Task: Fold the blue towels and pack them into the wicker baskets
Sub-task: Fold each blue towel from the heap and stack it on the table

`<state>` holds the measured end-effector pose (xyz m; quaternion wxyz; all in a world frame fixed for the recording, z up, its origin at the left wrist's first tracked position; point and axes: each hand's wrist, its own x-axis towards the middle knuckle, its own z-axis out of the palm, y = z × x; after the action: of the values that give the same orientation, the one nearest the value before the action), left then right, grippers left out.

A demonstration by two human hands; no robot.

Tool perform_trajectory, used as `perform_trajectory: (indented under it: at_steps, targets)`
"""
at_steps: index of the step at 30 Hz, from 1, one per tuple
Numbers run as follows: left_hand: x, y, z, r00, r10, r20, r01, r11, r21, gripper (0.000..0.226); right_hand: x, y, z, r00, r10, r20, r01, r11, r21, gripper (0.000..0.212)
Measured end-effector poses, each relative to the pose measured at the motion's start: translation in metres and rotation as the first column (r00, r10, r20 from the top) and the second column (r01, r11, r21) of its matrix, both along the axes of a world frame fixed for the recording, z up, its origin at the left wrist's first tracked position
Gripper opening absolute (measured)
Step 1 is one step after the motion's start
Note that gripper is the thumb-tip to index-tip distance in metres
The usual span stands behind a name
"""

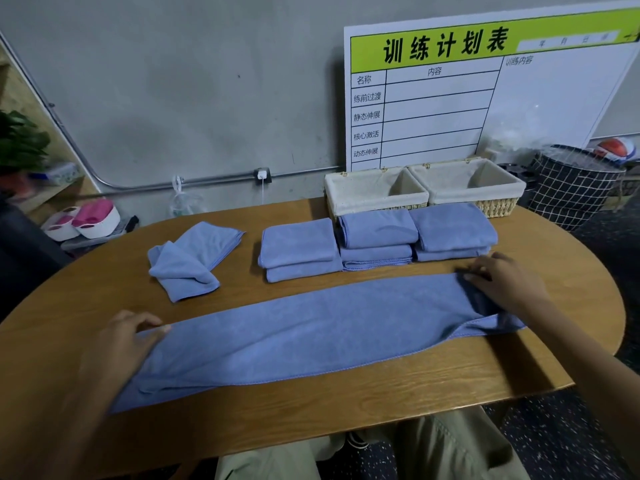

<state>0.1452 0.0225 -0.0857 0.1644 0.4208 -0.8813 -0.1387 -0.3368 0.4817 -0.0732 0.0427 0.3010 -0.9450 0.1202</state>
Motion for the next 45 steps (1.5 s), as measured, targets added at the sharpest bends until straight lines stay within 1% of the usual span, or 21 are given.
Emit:
perform_trajectory:
  at_steps: [3,6,8,12,14,17,20,22,24,26,29,32,35,37,39,40,42,43,45]
  targets:
    - [0.021,-0.014,-0.007,0.999,0.052,-0.012,-0.052,0.999,0.0,0.01,-0.007,0.01,-0.001,0.996,-0.042,0.078,0.046,0.997,-0.054,0.023]
    - [0.02,-0.003,-0.002,0.994,0.101,-0.053,-0.099,0.995,0.033,0.011,-0.011,0.009,0.003,0.98,-0.017,0.198,0.05,0.985,-0.163,0.023]
    - [0.012,0.007,0.004,0.992,0.096,-0.078,-0.091,0.994,0.063,0.014,-0.009,0.007,0.006,0.973,0.001,0.23,0.044,0.98,-0.192,0.023]
    - [0.0,0.023,0.011,0.987,0.086,-0.133,-0.067,0.988,0.142,0.015,-0.002,0.0,0.008,0.974,0.011,0.228,0.039,0.976,-0.213,0.021]
    - [-0.004,0.026,0.012,0.982,0.104,-0.156,-0.073,0.979,0.188,0.016,0.002,-0.003,0.008,0.974,0.017,0.226,0.042,0.967,-0.251,0.019]
    - [-0.007,0.027,0.016,0.973,0.149,-0.174,-0.104,0.965,0.243,0.022,0.007,-0.004,0.006,0.975,0.028,0.221,0.044,0.948,-0.314,0.021]
    - [-0.007,0.027,0.019,0.962,0.183,-0.202,-0.123,0.953,0.277,0.024,0.007,-0.001,0.007,0.963,0.066,0.26,0.046,0.913,-0.405,0.023]
    - [-0.006,0.026,0.021,0.951,0.194,-0.243,-0.112,0.943,0.312,0.022,0.005,0.002,0.007,0.971,0.087,0.221,0.014,0.907,-0.42,0.024]
    - [-0.005,0.023,0.021,0.921,0.217,-0.322,-0.088,0.924,0.371,0.019,0.002,0.003,0.008,0.981,0.104,0.163,-0.02,0.893,-0.449,0.02]
    - [-0.004,0.02,0.021,0.881,0.257,-0.397,-0.064,0.897,0.437,0.017,0.0,0.003,0.01,0.983,0.105,0.148,-0.018,0.868,-0.496,0.014]
    - [-0.003,0.015,0.02,0.839,0.326,-0.437,-0.068,0.858,0.51,0.016,-0.002,0.003,0.012,0.977,0.106,0.186,0.006,0.854,-0.521,0.009]
    - [-0.003,0.009,0.017,0.797,0.382,-0.468,-0.104,0.85,0.516,0.013,-0.007,0.004,0.009,0.972,0.057,0.229,0.09,0.807,-0.584,0.001]
    - [-0.004,0.006,0.015,0.731,0.447,-0.515,-0.163,0.847,0.505,0.015,-0.014,0.003,0.01,0.972,0.025,0.232,0.127,0.778,-0.616,0.01]
    - [-0.007,0.003,0.017,0.71,0.473,-0.521,-0.156,0.828,0.538,0.018,-0.017,-0.001,0.013,0.958,0.016,0.287,0.175,0.761,-0.625,0.011]
    - [-0.011,0.005,0.022,0.728,0.495,-0.474,-0.125,0.777,0.617,0.022,-0.021,-0.007,0.018,0.922,0.014,0.387,0.245,0.753,-0.611,0.011]
    - [-0.012,0.007,0.024,0.735,0.51,-0.447,-0.103,0.736,0.669,0.024,-0.022,-0.008,0.019,0.902,0.023,0.43,0.266,0.756,-0.598,0.013]
    - [-0.01,0.005,0.025,0.753,0.527,-0.393,-0.061,0.652,0.756,0.028,-0.023,-0.009,0.023,0.863,0.07,0.501,0.27,0.773,-0.574,0.022]
    - [-0.008,0.005,0.026,0.78,0.51,-0.364,-0.051,0.63,0.775,0.033,-0.024,-0.007,0.025,0.852,0.09,0.515,0.246,0.8,-0.548,0.024]
    - [-0.003,0.004,0.029,0.851,0.423,-0.311,-0.025,0.624,0.781,0.036,-0.025,-0.001,0.026,0.854,0.086,0.513,0.165,0.891,-0.423,0.022]
